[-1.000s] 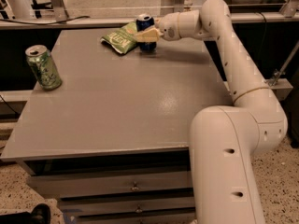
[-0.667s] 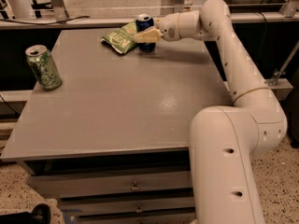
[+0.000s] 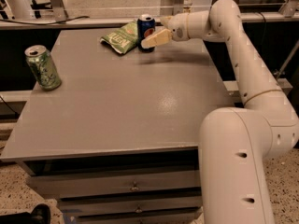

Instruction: Move pepsi can near green jalapeno chip bag

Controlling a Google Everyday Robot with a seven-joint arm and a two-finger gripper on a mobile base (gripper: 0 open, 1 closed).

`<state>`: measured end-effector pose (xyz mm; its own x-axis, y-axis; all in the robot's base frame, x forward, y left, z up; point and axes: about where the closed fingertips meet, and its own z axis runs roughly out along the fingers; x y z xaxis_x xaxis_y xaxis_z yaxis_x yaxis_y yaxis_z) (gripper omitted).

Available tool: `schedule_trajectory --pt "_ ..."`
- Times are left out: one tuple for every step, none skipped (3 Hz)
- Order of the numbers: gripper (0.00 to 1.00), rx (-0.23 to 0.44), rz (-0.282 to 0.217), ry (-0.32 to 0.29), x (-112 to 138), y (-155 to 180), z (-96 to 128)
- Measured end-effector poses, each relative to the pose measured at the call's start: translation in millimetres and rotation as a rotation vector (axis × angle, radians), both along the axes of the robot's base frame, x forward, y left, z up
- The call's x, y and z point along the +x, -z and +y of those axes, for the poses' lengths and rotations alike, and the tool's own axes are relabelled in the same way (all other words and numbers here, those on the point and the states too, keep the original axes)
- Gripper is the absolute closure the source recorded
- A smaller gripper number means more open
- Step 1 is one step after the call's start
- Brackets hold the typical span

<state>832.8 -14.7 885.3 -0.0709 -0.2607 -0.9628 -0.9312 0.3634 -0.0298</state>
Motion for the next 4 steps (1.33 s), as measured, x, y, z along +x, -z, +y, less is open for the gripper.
schedule_trajectory --pt "0.00 -0.003 -0.028 0.063 -10 -15 -45" --pt "0.00 -0.006 -0.065 0.118 -38 -34 -96" --pt "0.00 0.012 -0.113 0.189 -79 -55 -149" --pt "0.00 0.007 -0.091 0.200 -86 -43 -160"
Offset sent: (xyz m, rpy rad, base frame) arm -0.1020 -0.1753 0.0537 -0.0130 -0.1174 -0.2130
